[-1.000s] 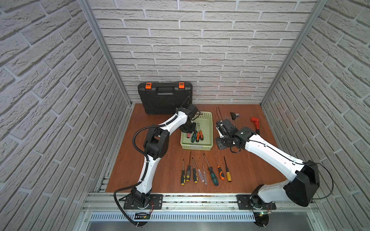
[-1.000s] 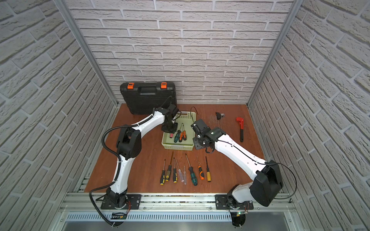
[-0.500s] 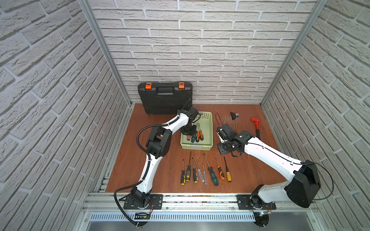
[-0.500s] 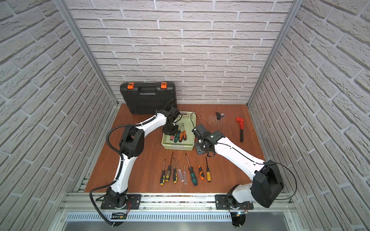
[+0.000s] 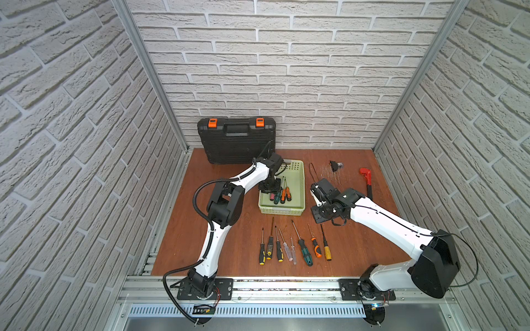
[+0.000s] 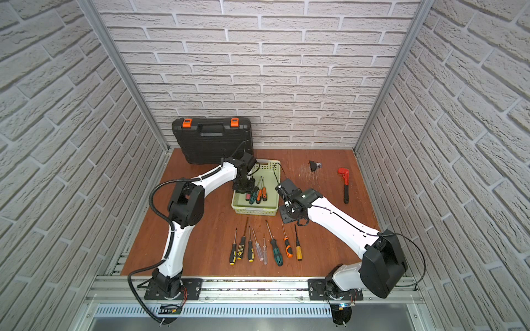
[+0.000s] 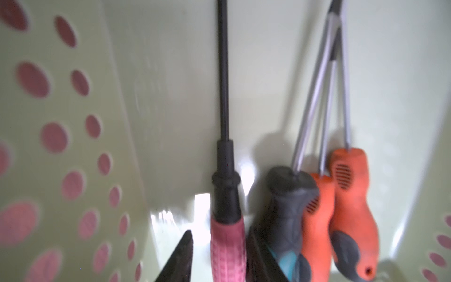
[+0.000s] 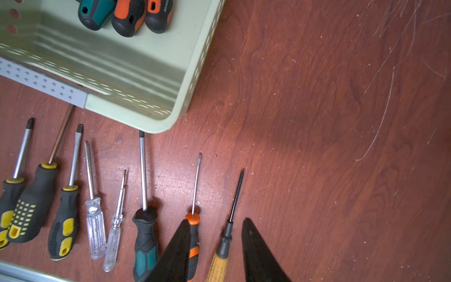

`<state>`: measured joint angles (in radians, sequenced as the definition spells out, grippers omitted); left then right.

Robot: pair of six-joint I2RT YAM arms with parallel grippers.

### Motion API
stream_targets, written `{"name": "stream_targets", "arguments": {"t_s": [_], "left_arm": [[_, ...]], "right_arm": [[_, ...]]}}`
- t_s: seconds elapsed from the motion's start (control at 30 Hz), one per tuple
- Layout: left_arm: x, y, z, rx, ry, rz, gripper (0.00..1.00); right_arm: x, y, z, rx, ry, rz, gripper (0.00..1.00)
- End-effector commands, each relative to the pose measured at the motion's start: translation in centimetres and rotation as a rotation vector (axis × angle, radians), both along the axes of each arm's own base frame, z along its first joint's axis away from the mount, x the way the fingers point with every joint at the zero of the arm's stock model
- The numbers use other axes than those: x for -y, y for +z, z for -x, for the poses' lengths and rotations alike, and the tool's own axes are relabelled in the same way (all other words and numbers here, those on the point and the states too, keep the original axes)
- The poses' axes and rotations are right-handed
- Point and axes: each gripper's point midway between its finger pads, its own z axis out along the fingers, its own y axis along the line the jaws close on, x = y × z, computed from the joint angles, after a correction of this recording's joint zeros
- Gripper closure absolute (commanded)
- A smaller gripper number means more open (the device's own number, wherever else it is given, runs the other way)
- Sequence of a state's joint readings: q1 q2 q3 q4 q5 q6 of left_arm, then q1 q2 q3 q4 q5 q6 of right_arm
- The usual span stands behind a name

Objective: Put the screwdriver in the bin
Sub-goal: Place the screwdriver in the bin, then pick up the screwdriver from the bottom-center of the table.

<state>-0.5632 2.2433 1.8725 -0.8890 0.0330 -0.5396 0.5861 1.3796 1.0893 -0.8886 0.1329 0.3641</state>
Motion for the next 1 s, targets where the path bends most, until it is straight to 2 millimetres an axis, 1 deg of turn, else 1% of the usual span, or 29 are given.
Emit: {"name": "stream_targets", "arguments": {"t_s": [0.0,0.07,0.1,0.17,0.27,0.37,0.47,0.57,0.7,0.87,0.97], "left_arm": [[0.8,6.0,-0.3,0.115,0.01,0.098,0.6],[0.6,8.4,0.2,0.155,0.018,0.127,0.59],[0.4,9.2,0.5,0.166,0.023,0.138,0.59],[-0.1,11.1,1.8,0.195,0.018,0.157,0.57],[-1.4,12.5,4.2,0.2,0.018,0.156,0.56],[-3.0,12.6,6.9,0.181,0.028,0.131,0.55],[-5.0,12.3,9.0,0.182,0.063,0.091,0.54],[-6.8,11.9,10.4,0.198,0.114,0.057,0.53],[-7.9,11.5,11.0,0.225,0.15,0.054,0.51],[-8.3,10.5,10.7,0.208,0.145,0.042,0.5],[-8.7,10.1,10.6,0.202,0.152,0.023,0.5]], "right_arm": [[0.1,0.7,1.3,-0.022,-0.029,-0.045,0.63],[0.7,0.4,2.0,-0.036,-0.048,-0.037,0.63],[0.9,0.2,2.3,-0.042,-0.054,-0.033,0.63],[1.5,-0.3,2.9,-0.055,-0.066,-0.02,0.63],[2.2,-1.3,3.8,-0.082,-0.091,-0.001,0.63],[2.6,-2.4,4.9,-0.105,-0.13,-0.012,0.61],[3.1,-3.5,6.2,-0.143,-0.16,-0.017,0.56],[3.8,-4.9,7.8,-0.186,-0.175,0.006,0.55],[3.5,-6.0,8.9,-0.224,-0.183,-0.027,0.55],[3.5,-7.3,9.5,-0.269,-0.191,-0.006,0.55],[3.2,-8.1,9.6,-0.28,-0.196,-0.024,0.56]]}}
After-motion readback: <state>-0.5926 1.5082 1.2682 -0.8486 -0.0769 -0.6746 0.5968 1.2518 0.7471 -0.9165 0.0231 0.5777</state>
